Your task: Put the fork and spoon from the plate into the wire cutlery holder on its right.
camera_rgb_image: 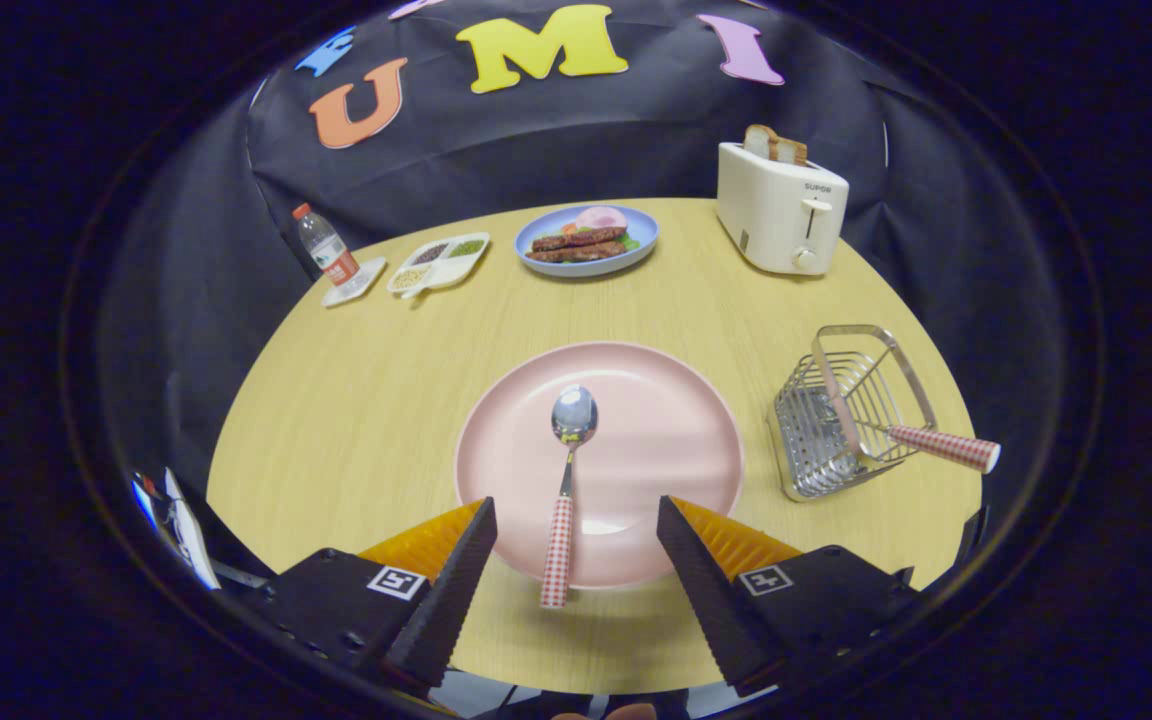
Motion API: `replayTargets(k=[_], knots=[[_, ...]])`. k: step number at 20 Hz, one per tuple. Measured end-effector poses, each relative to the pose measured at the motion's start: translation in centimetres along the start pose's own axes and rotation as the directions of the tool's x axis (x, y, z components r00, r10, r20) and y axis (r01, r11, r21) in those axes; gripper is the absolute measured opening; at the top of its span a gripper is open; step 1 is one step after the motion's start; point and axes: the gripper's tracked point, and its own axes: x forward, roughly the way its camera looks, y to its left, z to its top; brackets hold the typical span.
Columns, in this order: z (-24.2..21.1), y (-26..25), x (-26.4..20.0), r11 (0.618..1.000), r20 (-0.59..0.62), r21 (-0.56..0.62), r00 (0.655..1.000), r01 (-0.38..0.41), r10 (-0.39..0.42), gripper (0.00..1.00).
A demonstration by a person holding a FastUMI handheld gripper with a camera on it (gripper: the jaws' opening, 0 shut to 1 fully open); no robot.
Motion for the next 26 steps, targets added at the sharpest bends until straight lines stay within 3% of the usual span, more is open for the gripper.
replayTargets(k=[4, 8, 11, 12, 13, 14, 19, 20, 23, 26], knots=[[-0.7, 0.2, 2.0, 0.999, -0.029, -0.031, 0.999, 0.023, -0.024, 0.96], [-1.2, 0.0, 3.3, 0.998, -0.068, -0.033, 0.997, 0.047, -0.049, 0.69], [-1.7, -0.5, 4.1, 0.999, -0.111, -0.015, 0.992, 0.052, -0.053, 0.37], [-1.6, -0.8, 4.0, 0.998, -0.117, -0.012, 0.992, 0.056, -0.057, 0.31], [-1.3, -0.8, 3.3, 0.998, -0.125, -0.011, 0.99, 0.059, -0.059, 0.15], [-1.5, -0.7, 3.3, 0.999, -0.14, -0.004, 0.989, 0.047, -0.047, 0.12], [1.4, -1.4, -1.0, 1.0, -0.126, -0.003, 0.992, 0.012, -0.012, 0.11], [2.7, -1.7, -2.0, 1.0, -0.111, -0.006, 0.994, 0.01, -0.01, 0.0], [3.3, -2.9, -1.6, 0.999, -0.118, -0.04, 0.993, 0.026, -0.03, 0.0], [0.7, -2.9, -0.3, 1.0, -0.157, -0.023, 0.987, 0.015, -0.019, 0.29]])
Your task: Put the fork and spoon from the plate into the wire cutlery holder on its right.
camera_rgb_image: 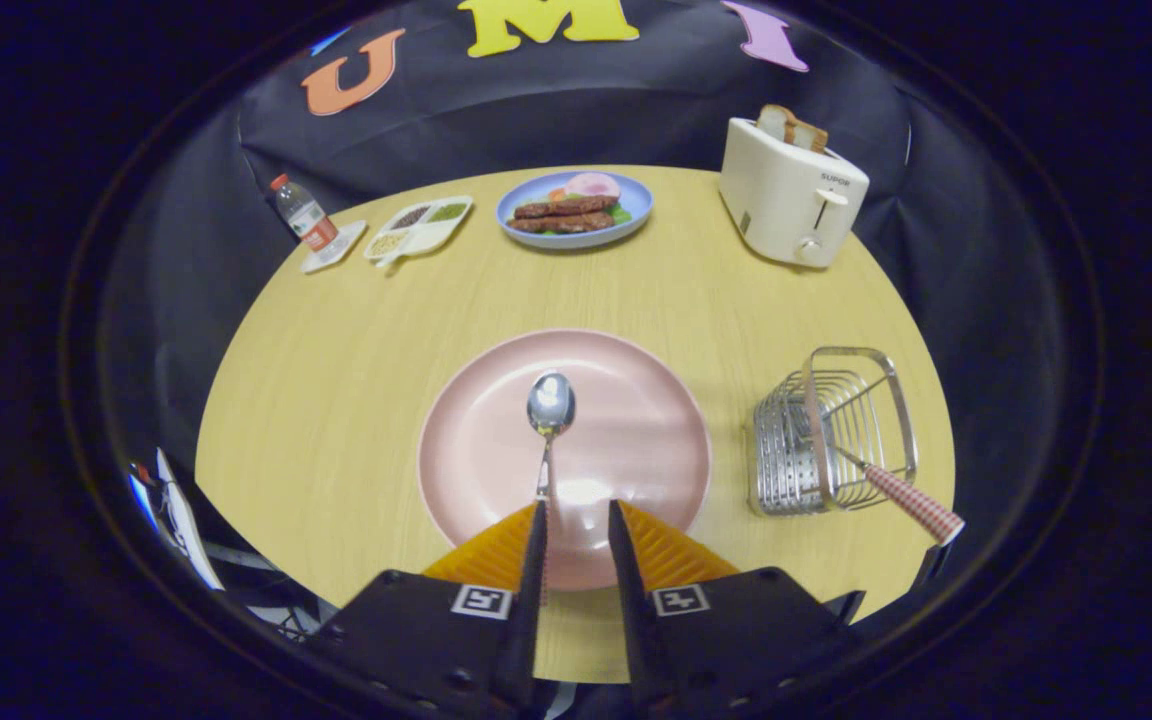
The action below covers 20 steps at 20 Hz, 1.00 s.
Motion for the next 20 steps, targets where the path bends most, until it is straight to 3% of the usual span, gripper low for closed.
replayTargets(k=[1, 2, 6, 15, 16, 19, 20], knots=[[-0.6, 0.1, 0.6, 1.0, 0.005, 0.006, 1.0, -0.002, 0.002, 0.39], [-0.9, 0.3, 0.9, 1.0, 0.014, 0.006, 1.0, -0.009, 0.009, 0.39], [-0.7, 1.3, 1.4, 1.0, 0.055, 0.011, 0.998, -0.016, 0.015, 0.57], [-1.3, 2.5, 3.4, 0.997, 0.014, 0.083, 1.0, -0.013, 0.012, 0.57], [-1.8, 2.7, 4.0, 0.996, -0.01, 0.089, 1.0, -0.018, 0.019, 0.53], [-1.6, 1.5, 4.5, 0.996, -0.045, 0.082, 0.999, 0.025, -0.021, 0.13], [-1.6, 1.5, 4.0, 0.996, -0.052, 0.082, 0.998, 0.025, -0.021, 0.12]])
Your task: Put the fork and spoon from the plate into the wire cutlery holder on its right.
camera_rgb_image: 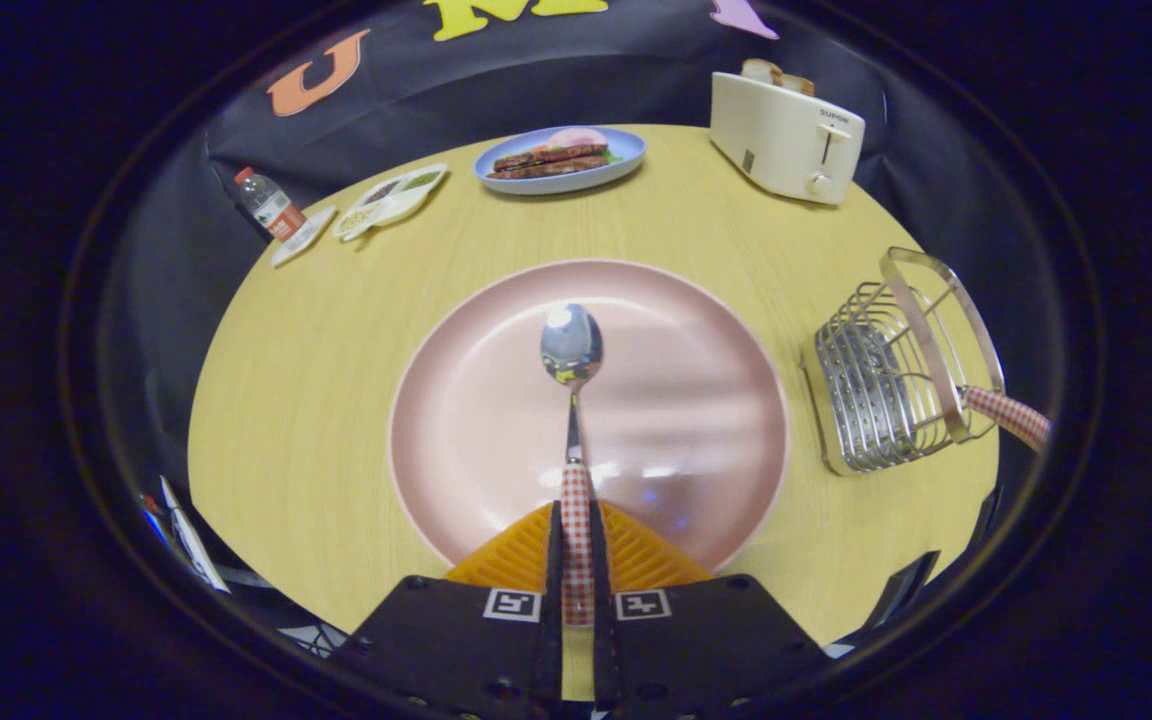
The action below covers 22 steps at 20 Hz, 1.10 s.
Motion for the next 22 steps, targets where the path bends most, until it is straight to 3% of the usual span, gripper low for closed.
replayTargets(k=[1, 2, 8, 14, 17, 22], knots=[[0.3, -0.2, -0.6, 1.0, -0.009, -0.001, 1.0, 0.004, -0.004, 0.04], [0.2, -0.3, -1.2, 1.0, -0.022, -0.006, 1.0, -0.004, 0.004, 0.03], [3.7, -3.2, -9.2, 0.998, -0.064, -0.06, 0.998, 0.009, -0.012, 0.04], [7.2, -7.7, -16.4, 0.999, -0.162, -0.004, 0.986, 0.047, -0.047, 0.03], [7.4, -9.3, -18.0, 0.993, -0.259, 0.115, 0.966, 0.034, -0.003, 0.03], [7.3, -11.4, -19.2, 0.979, -0.399, 0.181, 0.917, 0.091, -0.011, 0.03]])
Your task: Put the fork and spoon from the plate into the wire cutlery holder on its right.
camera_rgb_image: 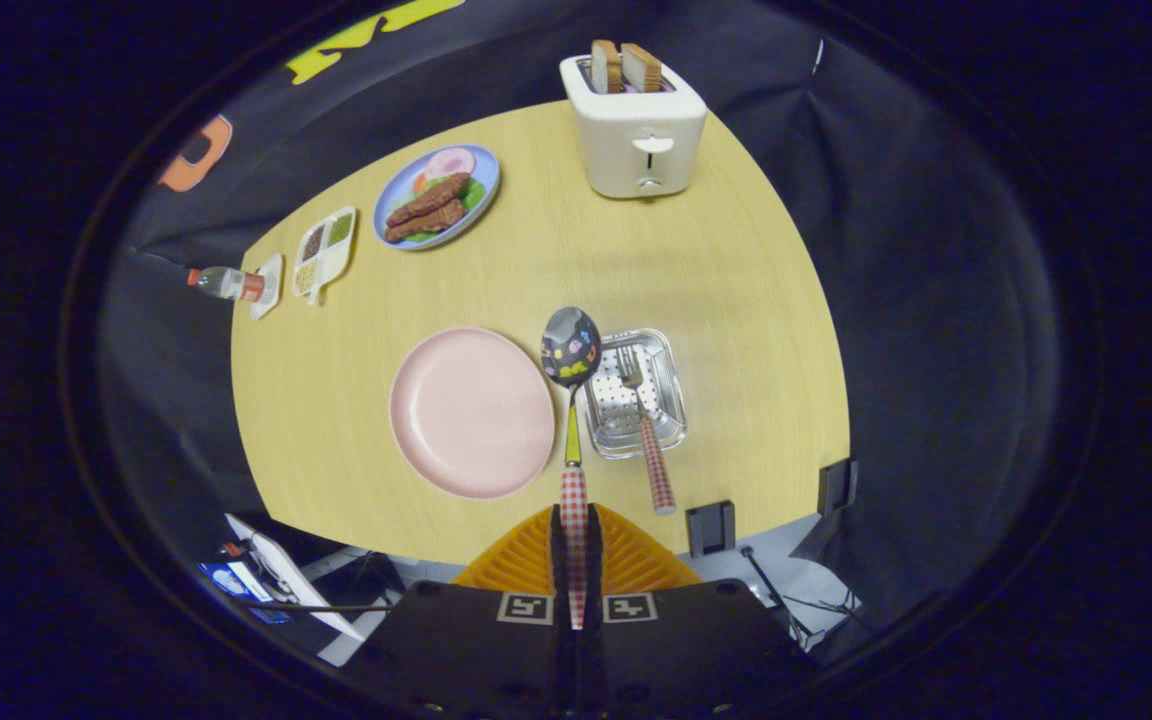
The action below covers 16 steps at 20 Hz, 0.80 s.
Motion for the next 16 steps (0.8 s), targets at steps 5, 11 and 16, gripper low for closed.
replayTargets(k=[5, 11, 16], knots=[[-1.0, -2.8, 1.3, 0.996, -0.162, 0.013, 0.983, 0.092, -0.088, 0.03], [0.1, -3.0, 3.2, 0.992, -0.262, 0.0, 0.958, 0.124, -0.12, 0.03], [0.3, -2.6, 4.8, 0.993, -0.33, 0.011, 0.938, 0.118, -0.108, 0.03]])
